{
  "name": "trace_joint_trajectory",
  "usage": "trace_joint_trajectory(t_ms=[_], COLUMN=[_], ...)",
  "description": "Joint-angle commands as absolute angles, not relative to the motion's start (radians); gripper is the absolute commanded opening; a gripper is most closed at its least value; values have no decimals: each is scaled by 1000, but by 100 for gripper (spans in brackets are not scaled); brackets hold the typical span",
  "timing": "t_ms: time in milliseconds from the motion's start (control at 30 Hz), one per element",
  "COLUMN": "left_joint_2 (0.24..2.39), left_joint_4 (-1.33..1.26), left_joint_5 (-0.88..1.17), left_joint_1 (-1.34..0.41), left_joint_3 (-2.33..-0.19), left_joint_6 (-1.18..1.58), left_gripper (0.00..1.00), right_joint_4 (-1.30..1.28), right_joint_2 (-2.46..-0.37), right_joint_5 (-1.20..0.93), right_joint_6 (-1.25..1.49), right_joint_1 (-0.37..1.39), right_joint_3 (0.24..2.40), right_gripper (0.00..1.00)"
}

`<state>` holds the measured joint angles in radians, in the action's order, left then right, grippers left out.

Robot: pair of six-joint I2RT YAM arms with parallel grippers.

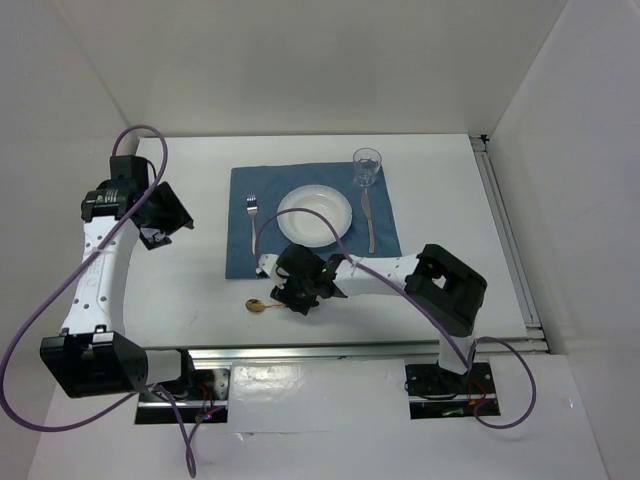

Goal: Set the dinner table for one person

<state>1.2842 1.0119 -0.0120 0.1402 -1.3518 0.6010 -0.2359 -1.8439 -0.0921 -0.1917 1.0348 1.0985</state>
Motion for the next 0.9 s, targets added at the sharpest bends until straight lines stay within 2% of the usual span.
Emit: trace_joint_trajectory(t_ms=[0,100,167,200,367,533,667,867], left_joint_2=[1256,1265,1266,1266,1266,1266,1266,1266], left_joint_4=[988,977,977,977,977,977,977,948], left_joint_5=[-9,-9,-9,-9,-9,-9,-9,37], left_joint_1=[146,146,146,146,146,146,146,146], left_joint_3=[-1341,-1331,-1331,-1331,-1331,-1341,-1341,-1341], left_joint_6=[577,577,577,577,577,586,610,611], left_gripper=[73,73,73,73,73,73,73,73], right_joint_4=[-228,-253,-290,-314,-436,-482,-541,-541], right_joint_2=[-1894,-1885,-1876,-1876,-1807,-1625,-1504,-1339], right_joint_5=[-95,-116,-126,-126,-51,69,176,179], right_joint_6=[-192,-183,-183,-172,-152,-45,124,320], right_joint_1=[1043,1043,1043,1055,1110,1120,1020,821], right_joint_3=[1068,1068,1080,1091,1124,1124,1105,1032], right_gripper=[47,36,25,2,0,0,0,0])
